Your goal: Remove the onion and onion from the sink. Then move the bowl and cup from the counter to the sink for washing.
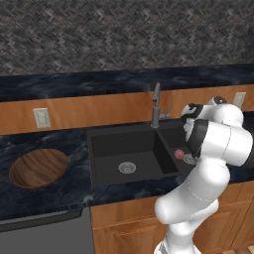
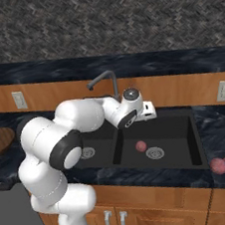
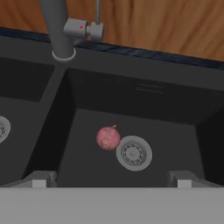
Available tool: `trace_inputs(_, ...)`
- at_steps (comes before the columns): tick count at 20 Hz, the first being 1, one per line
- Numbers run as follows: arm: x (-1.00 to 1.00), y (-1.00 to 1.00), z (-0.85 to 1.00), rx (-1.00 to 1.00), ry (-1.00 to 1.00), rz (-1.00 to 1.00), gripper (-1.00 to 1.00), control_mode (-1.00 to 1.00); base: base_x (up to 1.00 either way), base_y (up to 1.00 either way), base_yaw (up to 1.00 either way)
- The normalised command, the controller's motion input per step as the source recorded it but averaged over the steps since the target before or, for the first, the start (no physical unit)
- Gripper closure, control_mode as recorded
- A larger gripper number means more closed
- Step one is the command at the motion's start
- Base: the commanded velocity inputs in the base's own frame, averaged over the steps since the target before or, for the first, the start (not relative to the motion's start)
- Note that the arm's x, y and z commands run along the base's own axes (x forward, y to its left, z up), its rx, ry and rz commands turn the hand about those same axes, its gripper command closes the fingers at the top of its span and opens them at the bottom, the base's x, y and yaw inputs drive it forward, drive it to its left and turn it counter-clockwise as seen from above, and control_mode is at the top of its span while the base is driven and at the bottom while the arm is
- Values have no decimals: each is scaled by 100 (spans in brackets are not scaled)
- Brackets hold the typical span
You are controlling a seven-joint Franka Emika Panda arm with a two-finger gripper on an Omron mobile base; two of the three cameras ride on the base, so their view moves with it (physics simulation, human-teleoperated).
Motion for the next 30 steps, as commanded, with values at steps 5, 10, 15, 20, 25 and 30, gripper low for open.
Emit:
trace_inputs(5, 4, 8, -19, 1, 4, 0, -100, -100, 0, 0, 0)
trace_inputs(10, 1, 1, -17, 0, 13, 0, -100, -100, 0, 0, 0)
trace_inputs(15, 4, 0, -16, 0, 10, 0, -100, -100, 0, 0, 0)
trace_inputs(20, 2, 1, -16, 5, 6, 0, -100, -100, 0, 0, 0)
trace_inputs(25, 3, 2, -17, 6, 0, 0, -100, -100, 0, 0, 0)
trace_inputs(30, 15, 2, -21, 4, 0, 0, -100, -100, 0, 0, 0)
